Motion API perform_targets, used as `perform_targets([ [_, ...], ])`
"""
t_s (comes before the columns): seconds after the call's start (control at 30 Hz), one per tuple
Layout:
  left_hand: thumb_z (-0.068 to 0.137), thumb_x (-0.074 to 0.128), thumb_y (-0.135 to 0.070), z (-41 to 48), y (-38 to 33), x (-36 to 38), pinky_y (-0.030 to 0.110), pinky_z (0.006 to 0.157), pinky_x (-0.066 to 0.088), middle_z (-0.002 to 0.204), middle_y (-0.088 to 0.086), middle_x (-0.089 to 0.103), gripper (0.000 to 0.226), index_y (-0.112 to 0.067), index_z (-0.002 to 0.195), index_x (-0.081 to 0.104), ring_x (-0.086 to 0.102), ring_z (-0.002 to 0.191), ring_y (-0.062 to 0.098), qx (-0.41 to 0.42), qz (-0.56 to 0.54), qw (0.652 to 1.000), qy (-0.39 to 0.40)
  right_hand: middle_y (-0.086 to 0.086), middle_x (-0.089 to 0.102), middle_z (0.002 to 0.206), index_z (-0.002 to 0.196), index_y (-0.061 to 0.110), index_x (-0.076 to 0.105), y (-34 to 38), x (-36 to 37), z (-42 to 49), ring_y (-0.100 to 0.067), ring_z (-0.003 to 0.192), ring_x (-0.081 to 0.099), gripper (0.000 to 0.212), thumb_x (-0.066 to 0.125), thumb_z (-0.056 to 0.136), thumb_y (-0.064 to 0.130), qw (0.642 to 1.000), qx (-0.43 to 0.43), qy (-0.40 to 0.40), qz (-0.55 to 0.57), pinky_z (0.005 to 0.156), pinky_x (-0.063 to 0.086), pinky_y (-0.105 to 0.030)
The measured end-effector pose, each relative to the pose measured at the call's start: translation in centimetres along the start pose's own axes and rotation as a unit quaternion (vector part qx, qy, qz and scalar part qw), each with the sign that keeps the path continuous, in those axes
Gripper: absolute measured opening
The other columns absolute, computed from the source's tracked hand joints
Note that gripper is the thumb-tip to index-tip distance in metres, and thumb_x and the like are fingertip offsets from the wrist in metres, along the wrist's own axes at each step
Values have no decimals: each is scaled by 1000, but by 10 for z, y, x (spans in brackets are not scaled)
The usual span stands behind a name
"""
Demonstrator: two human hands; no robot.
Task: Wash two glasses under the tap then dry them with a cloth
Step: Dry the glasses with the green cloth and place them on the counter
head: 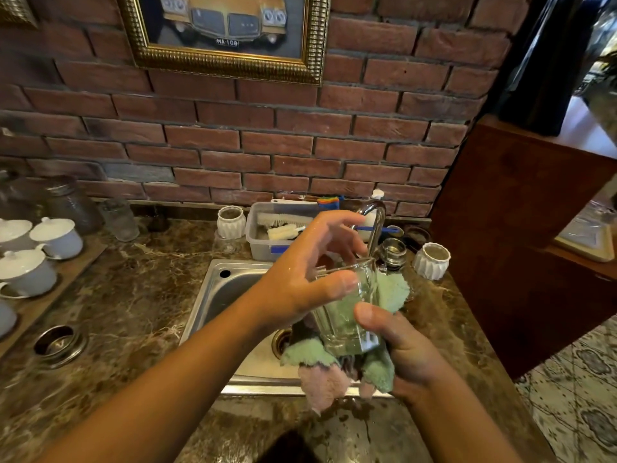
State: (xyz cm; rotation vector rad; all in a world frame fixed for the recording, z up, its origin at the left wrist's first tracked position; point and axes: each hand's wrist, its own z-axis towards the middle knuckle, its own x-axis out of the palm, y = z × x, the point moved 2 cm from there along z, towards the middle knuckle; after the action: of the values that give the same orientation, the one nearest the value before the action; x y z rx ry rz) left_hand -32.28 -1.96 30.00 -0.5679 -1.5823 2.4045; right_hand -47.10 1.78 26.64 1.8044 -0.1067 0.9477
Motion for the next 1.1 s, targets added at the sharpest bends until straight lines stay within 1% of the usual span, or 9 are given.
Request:
perform_targets([
  [0.13,68,65,-65,-10,17,2,16,85,48,122,-6,53,73,-37,133,46,56,106,6,-71,40,982,-172,-19,77,101,98,17,79,4,3,4,-37,86,73,40,92,61,19,973,-92,-160,-136,95,39,-79],
  [0.2,73,73,-67,-17,21,9,11,70,49,110,1,56,69,-27,125,50,57,92,10,-117,25,961,-248,-7,80,86,96,20,74,10,4,5,-27,73,73,41,87,58,23,945,-118,-242,-189,88,45,-76],
  [0.3,76,61,-58,-17,24,26,22,58,54,97,18,66,56,-13,109,61,63,79,25,-182,-96,950,-233,-5,79,88,102,22,71,5,5,8,-31,79,74,49,84,55,32,920,-152,-282,-226,81,54,-66],
  [0.4,80,57,-57,-22,27,35,38,69,63,102,16,75,52,-15,108,67,74,90,31,-218,-168,932,-235,-2,79,98,114,21,69,-7,2,9,-24,91,76,57,83,60,33,919,-151,-293,-216,79,61,-47],
  [0.6,92,51,-52,-32,33,47,38,84,60,112,9,77,50,-14,120,70,75,101,24,-294,-351,851,-257,4,77,81,115,15,70,-23,-1,7,-7,67,71,62,80,61,43,910,-118,-321,-232,53,53,-16],
  [0.7,92,51,-56,-33,37,48,50,104,49,120,16,73,59,-9,124,67,70,113,31,-308,-442,798,-269,7,76,71,109,18,70,-26,-4,7,-4,62,71,56,74,63,49,905,-108,-337,-234,53,54,-20],
  [0.87,97,45,-57,-34,44,45,53,107,45,124,20,70,61,-8,130,64,66,118,35,-312,-503,764,-256,4,79,104,119,23,67,-22,-3,8,-14,99,74,58,73,66,45,925,-117,-326,-155,94,57,-44],
  [1.0,88,53,-60,-39,49,43,38,71,58,123,27,68,72,-2,128,63,68,96,34,-329,-534,732,-265,-15,76,110,120,10,66,-1,-10,9,-28,98,74,35,61,89,27,952,-103,-289,19,85,56,-45],
  [1.1,79,59,-61,-45,58,44,30,56,53,119,26,70,73,-4,125,65,64,87,31,-347,-534,723,-268,-18,74,104,113,10,62,18,-30,9,-34,95,72,20,51,96,8,944,-39,-313,-92,82,58,-49],
])
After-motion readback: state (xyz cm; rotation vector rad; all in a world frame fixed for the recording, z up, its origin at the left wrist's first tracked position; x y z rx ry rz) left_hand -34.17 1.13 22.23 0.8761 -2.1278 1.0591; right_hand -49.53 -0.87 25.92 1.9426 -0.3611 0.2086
